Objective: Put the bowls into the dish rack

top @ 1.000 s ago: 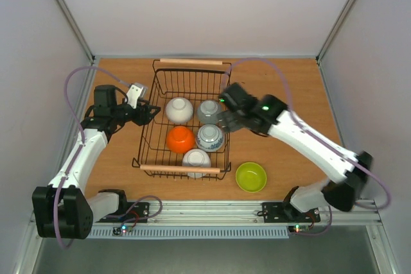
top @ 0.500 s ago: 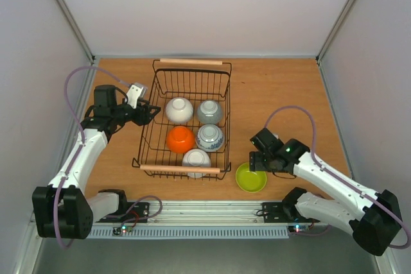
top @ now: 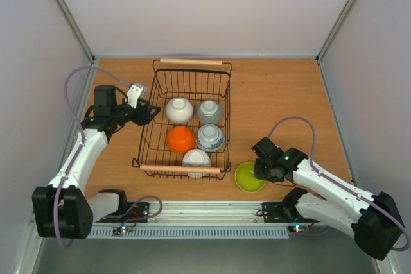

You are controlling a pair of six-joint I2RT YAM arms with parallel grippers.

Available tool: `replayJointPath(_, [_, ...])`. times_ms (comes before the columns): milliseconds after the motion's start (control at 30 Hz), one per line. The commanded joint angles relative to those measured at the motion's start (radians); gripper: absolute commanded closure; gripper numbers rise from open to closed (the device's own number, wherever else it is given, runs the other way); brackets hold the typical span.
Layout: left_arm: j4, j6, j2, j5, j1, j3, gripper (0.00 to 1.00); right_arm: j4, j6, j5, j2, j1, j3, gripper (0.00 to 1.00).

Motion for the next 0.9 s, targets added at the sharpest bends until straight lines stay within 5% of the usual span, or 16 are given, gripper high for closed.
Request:
replayJointPath(0, [0.035, 0.001, 0.007, 0.014, 0.004, 0.015, 0.38, 0.016, 0.007, 0.015, 0.003, -0.001, 0.022, 0.79])
replayJointPath(200, [0.035, 0.002, 0.011, 0.016, 0.004, 0.015, 0.38, -0.048, 0.007, 0.068, -0.022, -0.001, 0.083, 0.98])
replayJointPath(433, [0.035, 0.0, 0.013, 0.026, 0.004, 0.016, 0.38, -0.186, 0.026, 0.259, -0.112, -0.002, 0.231, 0.99])
replayJointPath(600, [0.025, -0.004, 0.01, 0.034, 0.004, 0.022, 0.38, -0.136, -0.094, 0.363, -0.146, -0.002, 0.379, 0.99])
replayJointPath(867, [0.017, -0.005, -0.001, 0.047, 0.004, 0.024, 0.38, 0.016, -0.301, 0.265, 0.097, 0.004, 0.627, 0.99])
